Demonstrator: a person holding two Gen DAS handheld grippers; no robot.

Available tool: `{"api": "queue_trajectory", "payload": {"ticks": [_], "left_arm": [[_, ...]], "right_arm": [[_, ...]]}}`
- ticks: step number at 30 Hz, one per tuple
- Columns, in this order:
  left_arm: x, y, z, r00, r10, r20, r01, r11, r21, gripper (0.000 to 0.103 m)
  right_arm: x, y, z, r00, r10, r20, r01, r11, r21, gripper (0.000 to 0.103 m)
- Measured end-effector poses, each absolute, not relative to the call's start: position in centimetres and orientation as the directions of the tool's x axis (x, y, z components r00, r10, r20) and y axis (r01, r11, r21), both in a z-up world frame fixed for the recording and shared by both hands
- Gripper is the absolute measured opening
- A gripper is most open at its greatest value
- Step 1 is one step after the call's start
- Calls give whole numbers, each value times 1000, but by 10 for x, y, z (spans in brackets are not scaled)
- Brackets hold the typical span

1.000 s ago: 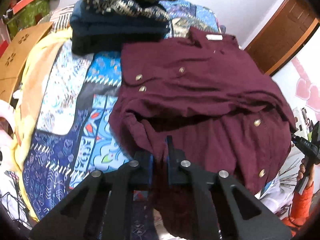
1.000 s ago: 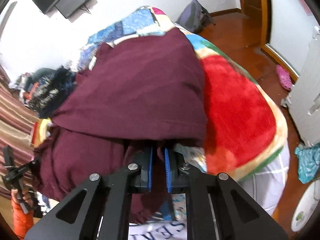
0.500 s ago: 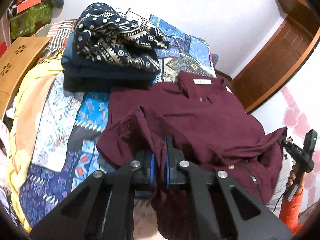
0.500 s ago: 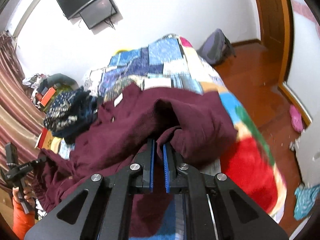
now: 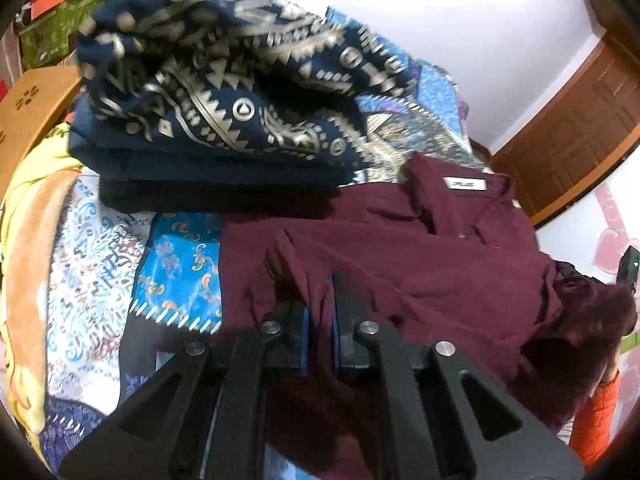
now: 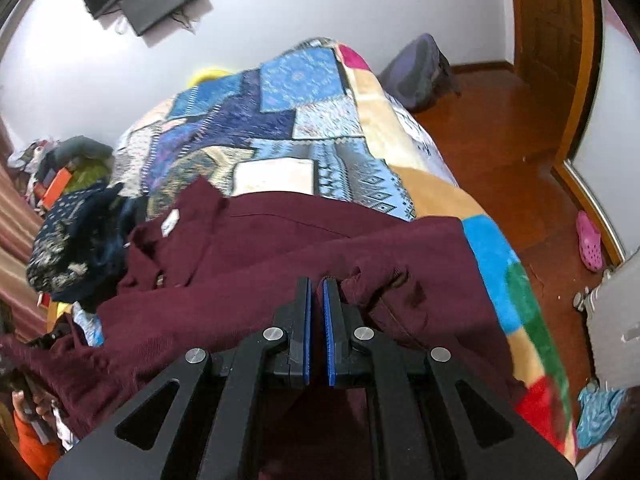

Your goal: Fold large clothes

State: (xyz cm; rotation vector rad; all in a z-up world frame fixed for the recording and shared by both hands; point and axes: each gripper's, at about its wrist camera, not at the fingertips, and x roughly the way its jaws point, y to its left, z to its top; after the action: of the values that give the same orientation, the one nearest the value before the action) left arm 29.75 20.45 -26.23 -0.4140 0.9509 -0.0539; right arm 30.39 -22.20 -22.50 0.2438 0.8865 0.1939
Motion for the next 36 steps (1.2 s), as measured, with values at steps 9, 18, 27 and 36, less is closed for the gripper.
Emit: {"api": "queue_trajectory", "payload": {"ticks": [9, 18, 27, 36], "left_arm": [[320, 198, -300, 489, -232, -841, -175, 918, -355, 9], [291, 195, -242, 523, -180, -833, -133, 948, -288, 55], [255, 213, -194, 641, -7, -767, -196, 965, -173, 85], [252, 199, -245, 506, -84, -859, -132, 976, -173, 86]], "right_arm": [[306, -229, -215, 596, 283, -752, -82, 952, 293, 7], [276, -237, -168, 686, 244, -686, -79, 961, 263, 69], [254, -224, -165, 661, 252, -707, -139, 967, 215, 72], [265, -183, -190, 568, 230, -790, -250, 963, 101, 72]]}}
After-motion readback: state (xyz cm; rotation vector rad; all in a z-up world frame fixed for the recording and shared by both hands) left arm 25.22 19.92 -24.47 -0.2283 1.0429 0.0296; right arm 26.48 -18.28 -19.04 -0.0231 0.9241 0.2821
